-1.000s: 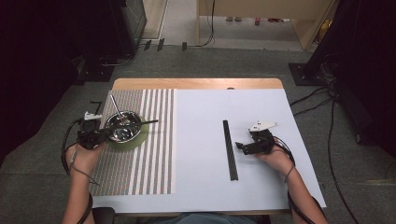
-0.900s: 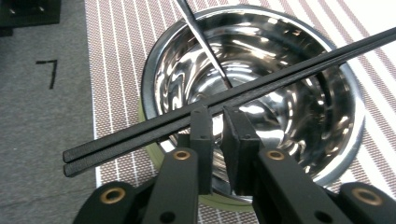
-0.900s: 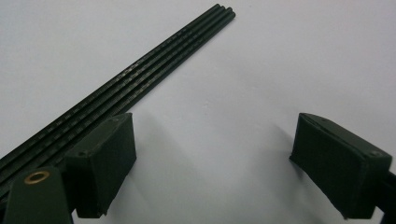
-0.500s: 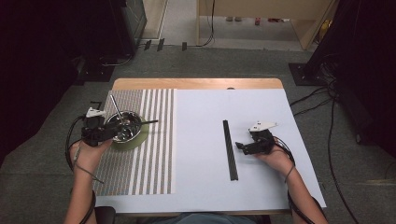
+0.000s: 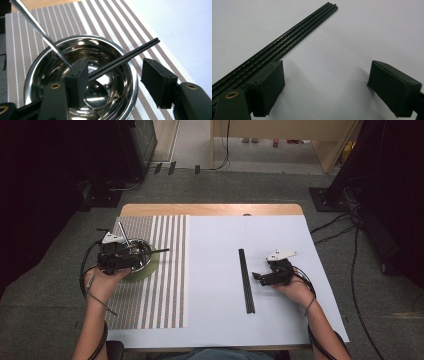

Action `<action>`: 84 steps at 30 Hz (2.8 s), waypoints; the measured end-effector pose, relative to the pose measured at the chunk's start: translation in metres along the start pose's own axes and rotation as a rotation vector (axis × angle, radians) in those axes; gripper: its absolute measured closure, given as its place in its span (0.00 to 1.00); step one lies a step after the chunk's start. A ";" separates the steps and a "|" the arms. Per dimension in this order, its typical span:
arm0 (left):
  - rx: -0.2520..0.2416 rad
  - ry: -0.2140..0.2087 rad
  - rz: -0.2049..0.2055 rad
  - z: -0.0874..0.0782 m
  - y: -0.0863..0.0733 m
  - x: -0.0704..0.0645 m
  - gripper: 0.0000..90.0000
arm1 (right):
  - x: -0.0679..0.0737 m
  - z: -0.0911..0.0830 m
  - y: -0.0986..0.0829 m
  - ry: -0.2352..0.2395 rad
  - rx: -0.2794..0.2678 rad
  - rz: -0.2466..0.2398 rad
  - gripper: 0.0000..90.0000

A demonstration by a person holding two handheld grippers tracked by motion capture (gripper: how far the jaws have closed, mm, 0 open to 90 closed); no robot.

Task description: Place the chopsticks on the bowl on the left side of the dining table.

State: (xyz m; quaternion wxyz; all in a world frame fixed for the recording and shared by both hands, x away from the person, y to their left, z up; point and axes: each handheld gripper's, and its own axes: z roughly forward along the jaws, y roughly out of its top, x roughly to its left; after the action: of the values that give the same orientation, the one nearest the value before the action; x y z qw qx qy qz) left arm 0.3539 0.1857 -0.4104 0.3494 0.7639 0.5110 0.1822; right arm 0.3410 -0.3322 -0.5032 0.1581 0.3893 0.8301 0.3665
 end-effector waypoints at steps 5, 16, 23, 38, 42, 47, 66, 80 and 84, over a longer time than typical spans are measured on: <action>-0.009 0.000 0.027 0.003 0.004 -0.009 0.40 | 0.000 0.000 0.000 0.000 0.000 0.000 0.15; -0.015 -0.027 0.052 0.008 0.009 -0.025 0.38 | 0.000 0.000 0.000 0.000 0.000 0.000 0.15; -0.014 -0.062 0.063 0.011 0.012 -0.039 0.37 | 0.000 0.000 0.000 0.002 0.000 -0.001 0.15; -0.005 -0.104 0.134 0.025 0.020 -0.072 0.36 | 0.000 0.000 0.000 0.002 0.001 0.002 0.15; -0.006 -0.119 0.147 0.028 0.021 -0.080 0.35 | 0.000 0.000 0.000 0.001 0.001 0.000 0.15; -0.011 -0.140 0.165 0.030 0.024 -0.091 0.35 | 0.000 0.000 0.000 0.000 0.000 0.000 0.15; -0.021 -0.187 0.194 0.042 0.023 -0.122 0.34 | 0.000 0.000 0.000 0.000 0.000 -0.002 0.15; -0.041 -0.228 0.249 0.052 0.018 -0.148 0.33 | 0.000 0.000 0.000 0.000 -0.001 -0.002 0.15; -0.038 -0.244 0.268 0.055 0.016 -0.156 0.33 | 0.000 0.000 0.000 0.000 0.000 -0.001 0.15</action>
State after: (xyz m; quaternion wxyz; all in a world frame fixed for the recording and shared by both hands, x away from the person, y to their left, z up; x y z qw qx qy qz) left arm 0.3350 0.0209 -0.4249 0.3957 0.8349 0.3549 0.1428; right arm 0.3410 -0.3323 -0.5032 0.1583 0.3891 0.8303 0.3662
